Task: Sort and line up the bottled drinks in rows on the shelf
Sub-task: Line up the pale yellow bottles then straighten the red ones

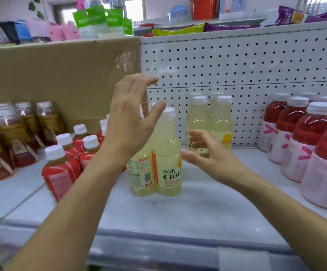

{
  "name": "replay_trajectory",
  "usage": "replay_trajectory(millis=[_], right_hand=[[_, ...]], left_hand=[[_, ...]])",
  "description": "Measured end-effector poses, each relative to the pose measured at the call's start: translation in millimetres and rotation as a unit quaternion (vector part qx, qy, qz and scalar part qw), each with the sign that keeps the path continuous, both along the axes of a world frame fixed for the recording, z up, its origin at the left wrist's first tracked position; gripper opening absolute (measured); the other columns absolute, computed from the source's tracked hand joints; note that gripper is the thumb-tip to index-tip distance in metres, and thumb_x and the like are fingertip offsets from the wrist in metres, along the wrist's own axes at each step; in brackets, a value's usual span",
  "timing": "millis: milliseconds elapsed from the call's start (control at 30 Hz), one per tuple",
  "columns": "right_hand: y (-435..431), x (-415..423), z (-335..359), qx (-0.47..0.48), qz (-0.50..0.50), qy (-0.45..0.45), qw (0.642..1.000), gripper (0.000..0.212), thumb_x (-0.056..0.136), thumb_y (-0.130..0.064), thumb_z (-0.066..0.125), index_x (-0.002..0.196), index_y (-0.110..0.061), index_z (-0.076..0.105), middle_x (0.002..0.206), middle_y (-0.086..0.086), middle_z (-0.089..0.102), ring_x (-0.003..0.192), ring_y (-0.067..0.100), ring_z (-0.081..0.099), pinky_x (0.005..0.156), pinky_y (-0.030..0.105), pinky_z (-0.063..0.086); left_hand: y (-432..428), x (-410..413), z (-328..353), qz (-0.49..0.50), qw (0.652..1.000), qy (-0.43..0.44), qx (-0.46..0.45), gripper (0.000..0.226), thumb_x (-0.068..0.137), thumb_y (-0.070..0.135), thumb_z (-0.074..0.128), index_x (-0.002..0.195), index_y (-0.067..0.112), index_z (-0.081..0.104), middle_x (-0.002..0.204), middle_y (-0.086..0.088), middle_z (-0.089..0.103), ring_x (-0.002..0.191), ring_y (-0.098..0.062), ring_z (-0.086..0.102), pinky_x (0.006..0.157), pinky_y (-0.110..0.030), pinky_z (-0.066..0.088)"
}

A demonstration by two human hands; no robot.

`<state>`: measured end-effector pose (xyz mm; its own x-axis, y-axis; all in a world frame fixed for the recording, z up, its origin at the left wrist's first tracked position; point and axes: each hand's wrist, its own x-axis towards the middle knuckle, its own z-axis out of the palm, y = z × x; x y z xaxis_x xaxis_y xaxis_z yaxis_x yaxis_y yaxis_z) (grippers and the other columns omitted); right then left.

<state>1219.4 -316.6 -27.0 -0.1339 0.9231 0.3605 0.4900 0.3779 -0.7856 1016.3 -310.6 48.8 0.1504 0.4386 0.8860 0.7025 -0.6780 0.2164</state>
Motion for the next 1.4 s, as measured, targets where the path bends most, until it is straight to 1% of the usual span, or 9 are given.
replay_trajectory(millis=[167,367,667,767,967,1067,1200,1300,1400], right_hand=[[0,-36,-9,-0.069,0.044,0.048,0.995,0.066,0.078,-0.023,0.082,0.133,-0.027,0.046,0.121,-0.014,0.059,0.112,0.004,0.057,0.101,0.038,0.050],[-9,-45,-15,-0.025,-0.022,0.056,0.998,0.058,0.073,-0.015,0.080,0.123,-0.021,0.050,0.105,-0.008,0.064,0.095,0.001,0.062,0.080,0.023,0.055],[-31,13,-19,0.018,-0.174,0.033,0.984,0.053,0.070,-0.016,0.081,0.113,-0.020,0.050,0.099,-0.009,0.062,0.087,0.004,0.060,0.070,0.021,0.049],[-31,36,-20,0.028,-0.228,0.036,0.973,0.056,0.069,-0.018,0.083,0.112,-0.019,0.047,0.098,-0.010,0.059,0.090,0.009,0.059,0.069,0.024,0.045],[-25,60,-27,0.038,-0.273,0.052,0.960,0.060,0.071,-0.018,0.083,0.113,-0.013,0.041,0.094,-0.009,0.056,0.086,0.012,0.058,0.066,0.022,0.045],[-24,67,-33,0.031,-0.242,0.064,0.968,0.063,0.071,-0.020,0.086,0.114,-0.014,0.040,0.099,-0.007,0.058,0.089,0.007,0.060,0.074,0.024,0.049],[-28,76,-47,-0.008,-0.202,0.050,0.978,0.064,0.072,-0.021,0.086,0.119,-0.020,0.043,0.106,-0.011,0.061,0.095,0.001,0.061,0.075,0.017,0.049],[-26,81,-52,-0.024,-0.184,0.033,0.982,0.063,0.071,-0.024,0.086,0.120,-0.020,0.046,0.109,-0.009,0.063,0.100,0.005,0.062,0.082,0.026,0.052],[-22,81,-52,-0.027,-0.182,0.040,0.982,0.065,0.068,-0.024,0.088,0.118,-0.021,0.047,0.106,-0.011,0.065,0.097,0.004,0.063,0.075,0.022,0.050]], left_hand=[[-14,-18,-68,0.048,0.958,-0.213,-0.186,0.065,0.086,0.049,0.066,0.139,0.025,0.036,0.128,0.010,0.036,0.124,-0.014,0.042,0.106,-0.040,0.043],[-2,-26,-87,0.037,0.935,-0.186,-0.299,0.094,0.055,0.072,0.077,0.133,0.030,0.046,0.129,0.009,0.060,0.112,-0.014,0.062,0.095,-0.045,0.053],[-4,10,-81,-0.180,0.899,-0.172,-0.360,0.067,0.062,0.039,0.081,0.122,0.019,0.058,0.109,0.006,0.073,0.099,-0.010,0.070,0.088,-0.039,0.057],[12,29,-78,-0.295,0.840,-0.155,-0.427,0.056,0.070,0.011,0.081,0.122,0.015,0.059,0.113,-0.001,0.073,0.106,-0.020,0.069,0.094,-0.041,0.054],[45,43,-67,-0.411,0.703,-0.103,-0.572,0.100,0.057,0.014,0.073,0.150,0.015,0.036,0.137,-0.008,0.059,0.123,-0.028,0.057,0.103,-0.045,0.045],[37,45,-75,-0.390,0.730,-0.108,-0.551,0.097,0.059,0.024,0.079,0.147,0.029,0.037,0.131,0.002,0.063,0.120,-0.017,0.060,0.105,-0.042,0.046],[8,64,-106,-0.173,0.864,-0.076,-0.466,0.117,0.037,0.064,0.087,0.135,0.034,0.031,0.129,0.009,0.053,0.119,-0.014,0.054,0.106,-0.043,0.046],[9,76,-111,-0.092,0.904,-0.097,-0.406,0.101,0.042,0.055,0.094,0.118,0.030,0.032,0.121,0.008,0.052,0.113,-0.014,0.053,0.098,-0.038,0.049],[20,76,-107,-0.124,0.888,-0.092,-0.432,0.091,0.057,0.028,0.096,0.121,0.026,0.032,0.117,0.007,0.056,0.107,-0.012,0.057,0.092,-0.034,0.053]])
